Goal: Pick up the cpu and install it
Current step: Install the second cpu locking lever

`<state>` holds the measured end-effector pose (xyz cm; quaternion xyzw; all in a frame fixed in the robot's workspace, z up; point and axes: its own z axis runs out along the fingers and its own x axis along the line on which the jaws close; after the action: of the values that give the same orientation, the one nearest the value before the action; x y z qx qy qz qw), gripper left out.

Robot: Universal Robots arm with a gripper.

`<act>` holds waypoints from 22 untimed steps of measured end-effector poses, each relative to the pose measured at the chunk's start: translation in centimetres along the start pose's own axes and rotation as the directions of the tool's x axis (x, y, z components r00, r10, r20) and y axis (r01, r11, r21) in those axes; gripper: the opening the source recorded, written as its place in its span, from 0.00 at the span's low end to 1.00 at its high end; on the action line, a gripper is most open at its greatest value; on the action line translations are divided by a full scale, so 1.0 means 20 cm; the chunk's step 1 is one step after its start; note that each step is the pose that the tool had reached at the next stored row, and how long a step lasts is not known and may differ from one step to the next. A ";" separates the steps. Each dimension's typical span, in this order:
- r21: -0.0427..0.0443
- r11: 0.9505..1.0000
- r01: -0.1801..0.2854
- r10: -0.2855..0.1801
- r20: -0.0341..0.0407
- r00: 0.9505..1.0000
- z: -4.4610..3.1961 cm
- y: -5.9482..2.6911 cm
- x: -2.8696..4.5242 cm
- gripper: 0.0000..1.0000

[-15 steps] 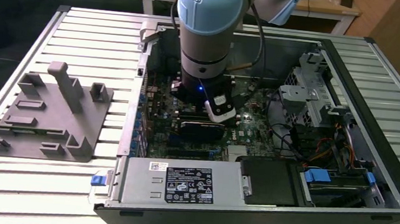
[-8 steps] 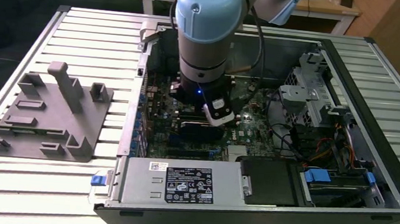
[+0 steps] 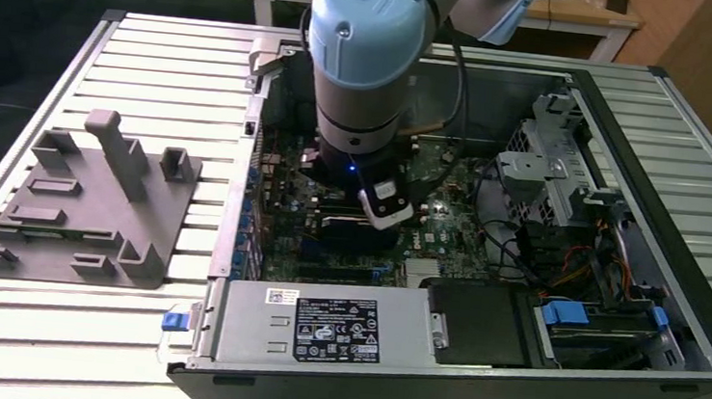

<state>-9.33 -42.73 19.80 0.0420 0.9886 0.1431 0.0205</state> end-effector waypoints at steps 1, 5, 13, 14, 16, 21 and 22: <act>-0.004 1.000 0.000 0.000 0.000 1.000 0.002 -0.001 0.005 0.11; -0.016 1.000 -0.001 0.001 -0.001 1.000 0.017 -0.006 0.016 0.11; -0.042 0.999 -0.002 0.002 -0.003 1.000 0.039 -0.013 0.025 0.11; -0.043 0.999 -0.002 0.002 -0.003 1.000 0.041 -0.013 0.026 0.11; -0.046 0.999 -0.002 0.002 -0.004 1.000 0.045 -0.014 0.027 0.11; -0.047 0.999 -0.003 0.002 -0.004 1.000 0.055 -0.018 0.039 0.11; -0.047 0.999 -0.003 0.002 -0.004 1.000 0.055 -0.018 0.041 0.11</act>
<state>-10.12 -42.70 18.63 0.0425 0.9850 0.1663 0.0194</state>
